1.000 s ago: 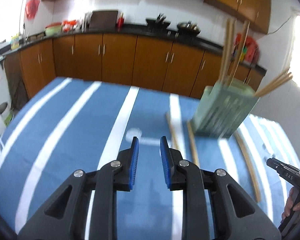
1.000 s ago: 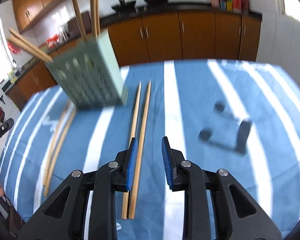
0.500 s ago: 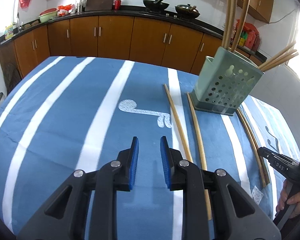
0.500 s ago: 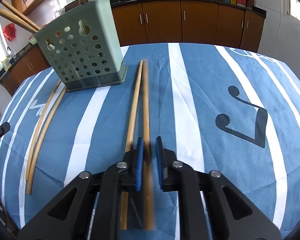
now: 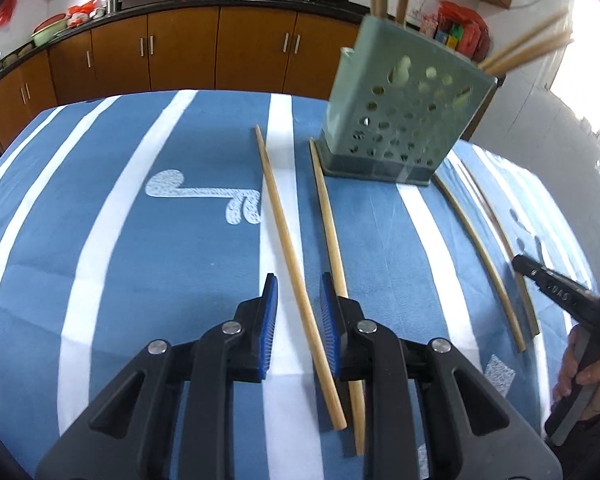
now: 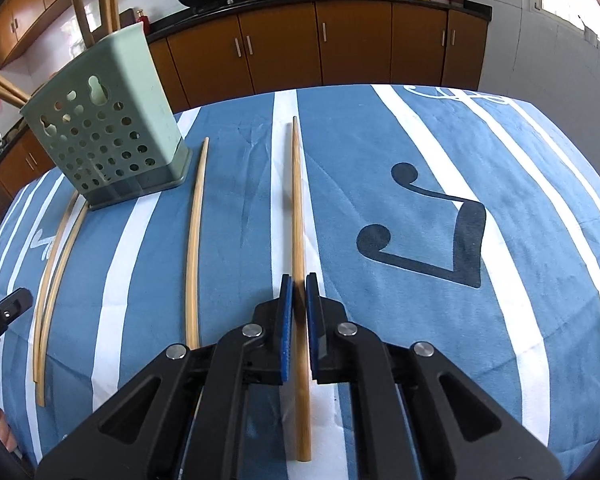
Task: Organize utensils
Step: 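Lower the right tool onto a chopstick and close while the left tool grasps another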
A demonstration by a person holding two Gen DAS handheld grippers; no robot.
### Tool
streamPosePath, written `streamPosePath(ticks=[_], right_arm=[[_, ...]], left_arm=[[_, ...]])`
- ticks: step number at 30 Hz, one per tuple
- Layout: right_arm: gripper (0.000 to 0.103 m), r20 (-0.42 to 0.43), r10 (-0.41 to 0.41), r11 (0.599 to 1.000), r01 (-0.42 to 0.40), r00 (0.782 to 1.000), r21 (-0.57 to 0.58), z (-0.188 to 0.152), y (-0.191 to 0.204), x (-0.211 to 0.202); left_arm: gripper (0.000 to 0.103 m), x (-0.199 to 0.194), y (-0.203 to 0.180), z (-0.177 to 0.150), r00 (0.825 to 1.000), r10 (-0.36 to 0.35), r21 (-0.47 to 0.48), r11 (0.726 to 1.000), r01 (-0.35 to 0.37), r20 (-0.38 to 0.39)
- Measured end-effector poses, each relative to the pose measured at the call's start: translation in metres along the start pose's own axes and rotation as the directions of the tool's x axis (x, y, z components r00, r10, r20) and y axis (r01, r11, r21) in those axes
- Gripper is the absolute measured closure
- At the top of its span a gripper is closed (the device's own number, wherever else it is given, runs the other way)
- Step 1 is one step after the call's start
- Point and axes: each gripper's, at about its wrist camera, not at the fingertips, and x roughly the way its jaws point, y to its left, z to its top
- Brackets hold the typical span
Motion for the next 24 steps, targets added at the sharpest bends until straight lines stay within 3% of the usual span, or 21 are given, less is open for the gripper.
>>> streamPosePath(ticks=[7, 18, 24], right_arm=[[0.096, -0.001, 0.006, 1.0, -0.006, 1.0, -0.008, 0.0, 0.0, 0.001], [0.096, 0.008, 0.025, 0.998, -0.024, 1.0, -0.063, -0.001, 0.017, 0.001], [0.096, 0.022, -0.014, 0.997, 0.015, 1.0, -0.074, 0.005, 0.014, 0.006]], left_arm=[[0.094, 0.015, -0.005, -0.002, 0.997, 0.074, 0.053, 0.996, -0.074, -0.009], [0.095, 0.014, 0.041, 0.011, 0.986, 0.165, -0.046, 0.985, -0.165, 0.001], [0.095, 0.015, 0.048, 0.016, 0.992, 0.124, -0.062, 0.99, -0.124, 0.006]])
